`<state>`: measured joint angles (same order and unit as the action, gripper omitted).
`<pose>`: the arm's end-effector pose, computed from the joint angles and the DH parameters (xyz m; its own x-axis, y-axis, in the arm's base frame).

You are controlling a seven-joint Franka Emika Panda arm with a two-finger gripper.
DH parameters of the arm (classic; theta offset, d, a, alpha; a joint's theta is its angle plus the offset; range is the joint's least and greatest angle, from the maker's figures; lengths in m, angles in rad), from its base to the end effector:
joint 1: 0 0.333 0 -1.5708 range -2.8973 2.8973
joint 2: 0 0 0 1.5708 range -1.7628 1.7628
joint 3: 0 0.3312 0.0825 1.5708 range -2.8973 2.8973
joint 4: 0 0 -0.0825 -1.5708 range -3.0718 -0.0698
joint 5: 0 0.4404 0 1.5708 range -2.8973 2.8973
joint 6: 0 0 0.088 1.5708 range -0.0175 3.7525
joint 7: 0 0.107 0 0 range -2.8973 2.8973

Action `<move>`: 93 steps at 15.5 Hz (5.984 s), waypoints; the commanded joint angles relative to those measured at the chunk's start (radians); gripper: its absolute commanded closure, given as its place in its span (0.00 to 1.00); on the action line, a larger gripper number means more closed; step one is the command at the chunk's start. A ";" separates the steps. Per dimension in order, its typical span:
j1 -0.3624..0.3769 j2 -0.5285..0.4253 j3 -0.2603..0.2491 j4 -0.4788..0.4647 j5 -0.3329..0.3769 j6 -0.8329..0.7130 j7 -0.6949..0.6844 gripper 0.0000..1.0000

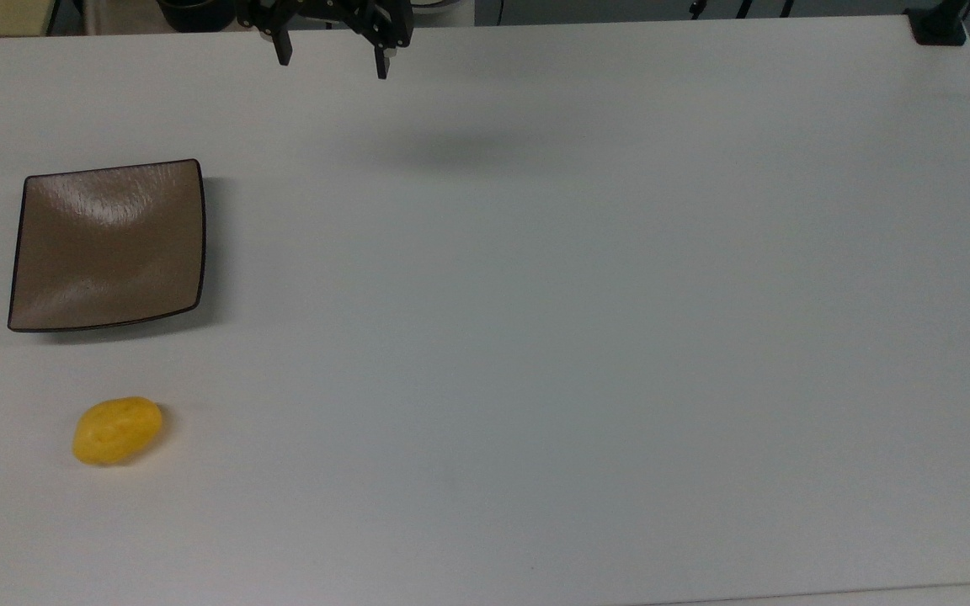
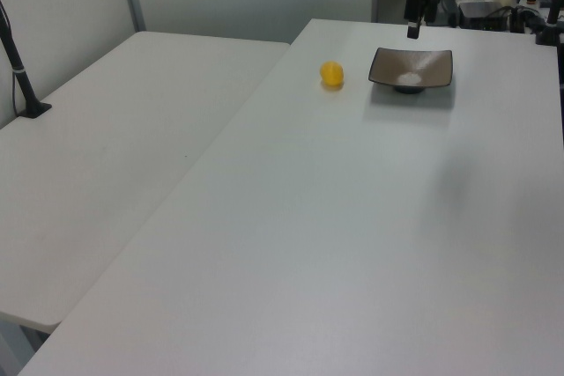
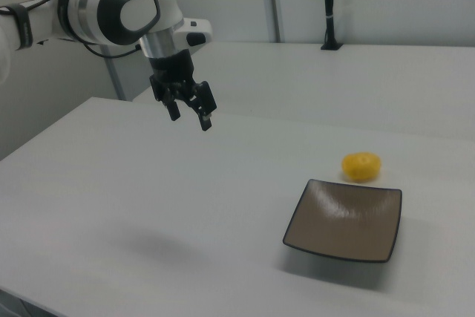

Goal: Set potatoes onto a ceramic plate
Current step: 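Move the open gripper over the plate toward the yellow potato, then lower the gripper down around the yellow potato, then close the gripper on the yellow potato, then lift the potato and carry it over the brown plate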

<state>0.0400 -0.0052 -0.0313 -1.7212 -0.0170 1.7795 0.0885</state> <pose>0.6231 0.0039 0.5813 0.9950 -0.0762 0.0646 -0.0771 -0.9970 0.0110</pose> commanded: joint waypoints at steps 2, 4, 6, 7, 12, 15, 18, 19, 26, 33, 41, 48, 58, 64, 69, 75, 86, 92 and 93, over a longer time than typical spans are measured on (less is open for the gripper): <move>0.011 0.001 -0.002 -0.011 0.009 0.008 -0.015 0.00; 0.011 0.008 -0.002 -0.014 0.009 0.012 -0.015 0.00; 0.011 0.007 -0.002 -0.014 0.009 0.012 -0.016 0.00; 0.011 0.007 -0.002 -0.015 0.009 0.014 -0.015 0.00; 0.011 0.030 -0.002 -0.011 0.032 0.135 0.222 0.00; 0.011 0.045 -0.002 -0.009 0.035 0.202 0.299 0.00; 0.006 0.065 -0.004 -0.001 0.046 0.268 0.393 0.00; 0.005 0.071 -0.004 -0.001 0.058 0.285 0.411 0.00; 0.000 0.197 -0.093 0.106 0.071 0.432 0.669 0.00; -0.052 0.414 -0.143 0.323 0.068 0.497 0.917 0.00; -0.046 0.710 -0.268 0.554 0.063 0.512 1.131 0.00; -0.052 0.826 -0.272 0.581 0.063 0.648 1.137 0.00; -0.054 0.895 -0.271 0.614 0.060 0.758 1.137 0.00; -0.052 0.945 -0.266 0.614 0.063 0.824 1.139 0.00; -0.061 0.972 -0.266 0.608 0.066 0.934 1.136 0.00; -0.061 0.976 -0.271 0.606 0.066 0.940 1.129 0.22; -0.063 0.972 -0.269 0.606 0.058 0.940 1.114 0.61; -0.094 0.858 -0.252 0.540 0.068 0.936 1.076 0.63; -0.100 0.832 -0.252 0.517 0.068 0.937 1.076 0.63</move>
<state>-0.0482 0.9200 -0.2905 -1.1235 0.0372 2.7010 1.1971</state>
